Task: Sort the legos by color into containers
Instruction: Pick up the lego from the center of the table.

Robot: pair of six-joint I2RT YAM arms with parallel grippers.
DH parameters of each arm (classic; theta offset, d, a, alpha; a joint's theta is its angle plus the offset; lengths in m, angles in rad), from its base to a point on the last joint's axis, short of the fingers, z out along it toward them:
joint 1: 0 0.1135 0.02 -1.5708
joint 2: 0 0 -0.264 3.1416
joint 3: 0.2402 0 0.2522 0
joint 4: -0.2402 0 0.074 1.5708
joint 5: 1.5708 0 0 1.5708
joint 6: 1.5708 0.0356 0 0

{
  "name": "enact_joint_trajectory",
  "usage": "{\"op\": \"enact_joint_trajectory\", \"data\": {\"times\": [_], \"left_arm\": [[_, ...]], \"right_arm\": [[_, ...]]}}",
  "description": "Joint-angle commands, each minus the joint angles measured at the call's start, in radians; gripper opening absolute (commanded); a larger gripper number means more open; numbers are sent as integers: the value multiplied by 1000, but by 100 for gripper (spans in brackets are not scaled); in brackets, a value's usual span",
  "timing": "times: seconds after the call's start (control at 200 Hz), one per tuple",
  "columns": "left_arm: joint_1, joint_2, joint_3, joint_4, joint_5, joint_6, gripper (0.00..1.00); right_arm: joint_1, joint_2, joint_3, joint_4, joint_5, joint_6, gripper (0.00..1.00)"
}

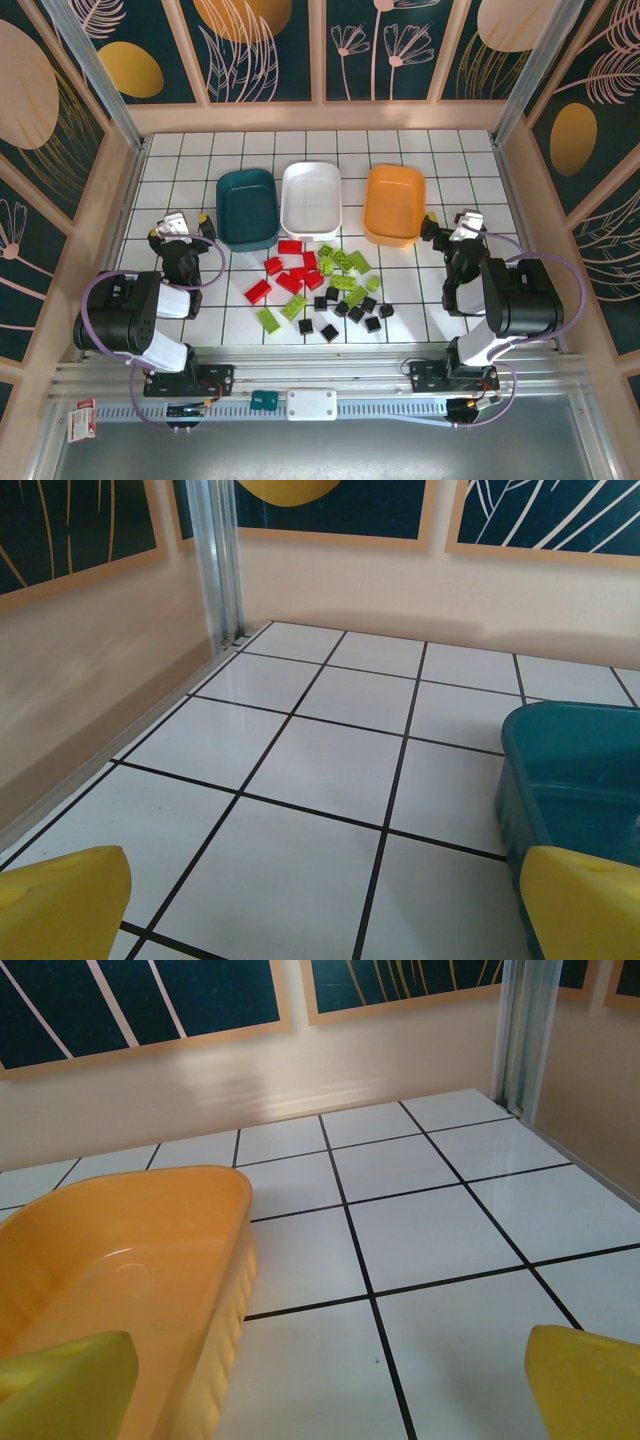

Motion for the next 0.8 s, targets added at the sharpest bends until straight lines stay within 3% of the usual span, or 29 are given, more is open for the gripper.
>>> {"op": "enact_joint_trajectory", "data": {"times": [0.0, 0.606, 0.691, 0.796], "left_arm": [[8, -6, 11, 40, 18, -13, 99], [8, -13, 11, 46, 3, -16, 99], [6, -75, 43, -63, -9, -15, 99], [6, -160, 149, -343, -71, -55, 99]], "right_arm": [[-2, 2, 13, 18, -6, -18, 99], [-18, -7, 20, -2, -4, 7, 99], [-20, -83, 27, -83, 48, 24, 99], [-16, -185, 67, -236, 76, 28, 99]]}}
